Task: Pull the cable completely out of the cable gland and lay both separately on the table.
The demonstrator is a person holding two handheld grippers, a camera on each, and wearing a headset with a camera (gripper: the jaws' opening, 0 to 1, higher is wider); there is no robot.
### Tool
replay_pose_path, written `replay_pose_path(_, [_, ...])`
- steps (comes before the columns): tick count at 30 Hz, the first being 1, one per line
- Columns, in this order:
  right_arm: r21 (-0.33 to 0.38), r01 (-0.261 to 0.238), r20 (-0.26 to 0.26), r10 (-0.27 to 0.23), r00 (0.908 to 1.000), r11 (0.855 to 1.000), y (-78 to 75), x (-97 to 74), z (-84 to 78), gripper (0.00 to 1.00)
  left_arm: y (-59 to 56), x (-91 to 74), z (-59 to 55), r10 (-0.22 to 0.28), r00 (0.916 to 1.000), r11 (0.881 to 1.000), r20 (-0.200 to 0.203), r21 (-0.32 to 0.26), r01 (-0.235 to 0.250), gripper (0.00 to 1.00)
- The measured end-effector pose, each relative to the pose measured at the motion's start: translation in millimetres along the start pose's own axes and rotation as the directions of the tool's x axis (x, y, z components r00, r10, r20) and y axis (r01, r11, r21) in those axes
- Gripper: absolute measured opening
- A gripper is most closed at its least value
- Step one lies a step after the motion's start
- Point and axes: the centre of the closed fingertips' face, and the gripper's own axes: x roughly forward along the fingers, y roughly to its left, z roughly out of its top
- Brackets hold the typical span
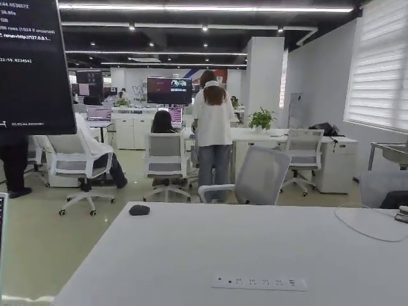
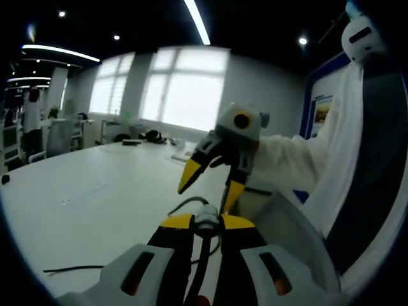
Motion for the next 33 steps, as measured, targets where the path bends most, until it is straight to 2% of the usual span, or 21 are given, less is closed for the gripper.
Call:
replay_pose_path(4, [-0.030,-0.033,-0.051,0.031,0.9982,0.999,6.2,10.9,-8.5,0.30,-6.4,-0.1,-0.8,-0.011,0.9998,1.000,-0.014,0.022,0.011,0.17])
replay_pose_path(7, [-0.053,-0.062,-0.087,0.057,0.9946,0.997,12.3,13.1,-16.0,0.15,-7.0,-2.6,-1.9,-0.011,0.9998,1.000,-0.015,0.022,0.012,0.17])
replay_pose_path(9, [-0.062,-0.050,-0.089,0.045,0.9951,0.997,10.5,13.3,-17.5,0.06,-7.5,-3.3,-3.2,-0.014,0.9998,1.000,-0.016,0.020,0.014,0.17])
replay_pose_path(18, [-0.055,-0.055,-0.093,0.049,0.9945,0.997,9.6,8.5,-19.5,0.04,-6.4,-0.6,-1.8,-0.021,0.9998,1.000,0.002,0.007,0.021,0.17])
replay_pose_path(23, [-0.044,-0.028,-0.091,0.023,0.9955,0.999,8.2,-1.3,-18.5,0.04,-6.4,-1.1,5.1,-0.020,0.9988,1.000,0.044,-0.021,0.021,0.17])
replay_pose_path(30, [-0.020,0.002,-0.088,-0.004,0.9961,1.000,14.0,-17.7,-13.4,0.03,-15.3,-7.7,16.9,-0.023,0.9975,0.999,0.068,-0.022,0.024,0.17])
replay_pose_path(33, [-0.022,0.013,-0.097,-0.015,0.9952,1.000,17.3,-23.0,-12.5,0.03,-21.0,-12.1,17.2,-0.017,0.9984,1.000,0.054,-0.006,0.018,0.17])
